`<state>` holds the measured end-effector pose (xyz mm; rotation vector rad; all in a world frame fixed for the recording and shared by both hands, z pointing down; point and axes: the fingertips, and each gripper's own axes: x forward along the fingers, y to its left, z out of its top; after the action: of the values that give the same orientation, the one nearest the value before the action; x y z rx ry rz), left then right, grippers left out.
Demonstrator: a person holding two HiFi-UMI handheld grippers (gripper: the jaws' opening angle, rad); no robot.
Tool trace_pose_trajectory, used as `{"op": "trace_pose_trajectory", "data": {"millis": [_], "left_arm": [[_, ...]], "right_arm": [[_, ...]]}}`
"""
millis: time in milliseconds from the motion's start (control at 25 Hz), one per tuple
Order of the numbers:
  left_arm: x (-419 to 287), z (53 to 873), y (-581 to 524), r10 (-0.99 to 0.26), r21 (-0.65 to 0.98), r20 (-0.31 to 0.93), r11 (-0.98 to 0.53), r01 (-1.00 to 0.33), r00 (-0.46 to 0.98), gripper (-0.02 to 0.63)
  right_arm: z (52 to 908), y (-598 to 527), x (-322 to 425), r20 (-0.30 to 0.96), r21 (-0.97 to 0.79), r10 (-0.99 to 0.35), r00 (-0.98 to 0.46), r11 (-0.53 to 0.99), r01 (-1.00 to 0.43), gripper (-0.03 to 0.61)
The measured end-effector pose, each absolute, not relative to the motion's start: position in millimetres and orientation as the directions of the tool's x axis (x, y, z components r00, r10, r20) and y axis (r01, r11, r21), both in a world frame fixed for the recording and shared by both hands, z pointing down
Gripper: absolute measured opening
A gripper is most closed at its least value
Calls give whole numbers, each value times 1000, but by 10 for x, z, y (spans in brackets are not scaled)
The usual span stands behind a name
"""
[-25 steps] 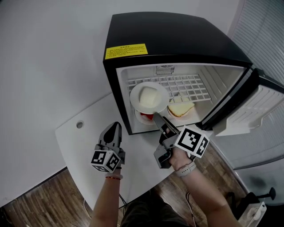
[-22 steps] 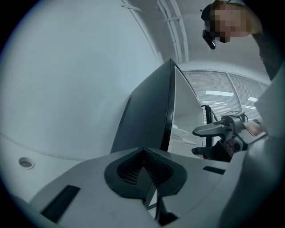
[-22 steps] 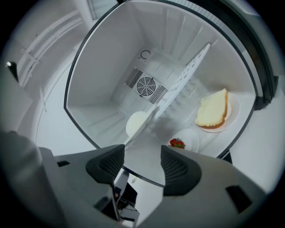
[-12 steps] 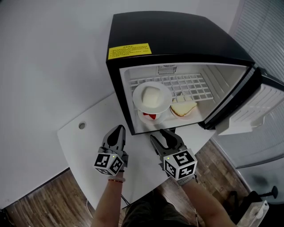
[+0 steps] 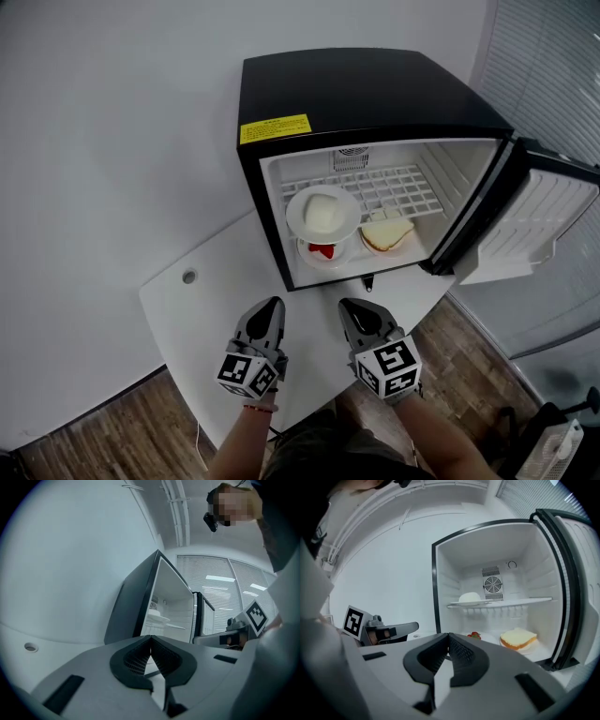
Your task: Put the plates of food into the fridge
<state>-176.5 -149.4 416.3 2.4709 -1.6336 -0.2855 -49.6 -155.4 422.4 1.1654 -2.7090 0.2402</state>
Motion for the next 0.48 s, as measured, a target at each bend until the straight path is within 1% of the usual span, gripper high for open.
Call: {"op": "trace_pose_trajectory", "data": {"millis": [200,480], "left_arm": [[-1504,4019,-1212,-901,221,-82,-434,-873,427,8],[-1290,3853,-861,-896,205,-113,-443,-873,429,8]], "right_arm": [[4130,-1291,-272,209,-59,-729,-652,656,-752,6],[4020,-1013,169,166,-69,-791,-588,586,-807,6]]}}
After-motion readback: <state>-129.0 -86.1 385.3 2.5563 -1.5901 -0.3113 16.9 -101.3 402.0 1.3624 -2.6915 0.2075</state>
